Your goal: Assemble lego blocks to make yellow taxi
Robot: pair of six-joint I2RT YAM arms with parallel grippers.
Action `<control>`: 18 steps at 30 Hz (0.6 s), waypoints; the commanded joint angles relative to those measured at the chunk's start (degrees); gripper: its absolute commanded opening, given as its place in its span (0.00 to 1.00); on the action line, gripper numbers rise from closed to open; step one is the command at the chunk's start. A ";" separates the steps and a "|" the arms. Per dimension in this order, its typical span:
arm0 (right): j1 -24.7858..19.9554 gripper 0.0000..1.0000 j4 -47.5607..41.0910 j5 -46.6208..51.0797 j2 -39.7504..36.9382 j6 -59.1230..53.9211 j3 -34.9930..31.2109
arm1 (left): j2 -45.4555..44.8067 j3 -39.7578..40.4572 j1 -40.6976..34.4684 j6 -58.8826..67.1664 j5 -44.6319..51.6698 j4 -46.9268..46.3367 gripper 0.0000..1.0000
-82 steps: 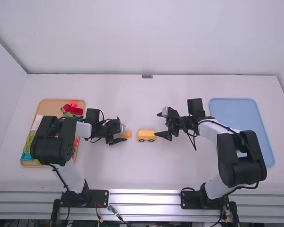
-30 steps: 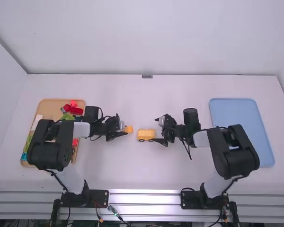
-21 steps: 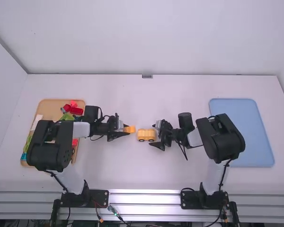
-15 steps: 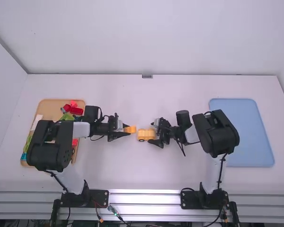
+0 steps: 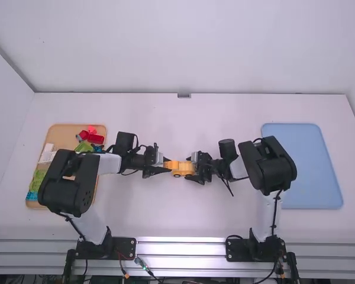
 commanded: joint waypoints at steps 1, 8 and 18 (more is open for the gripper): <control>0.22 0.79 -1.75 -1.14 0.74 -2.95 0.46 | -1.01 0.74 -1.70 -2.58 -1.27 0.52 0.09; -0.11 0.66 -3.41 -0.90 0.76 -4.26 1.05 | -0.98 0.74 -5.07 -7.45 -4.98 4.90 0.06; 1.29 0.92 -2.27 -0.13 0.76 0.39 0.92 | -0.98 1.27 -5.64 -8.92 -9.49 5.16 0.04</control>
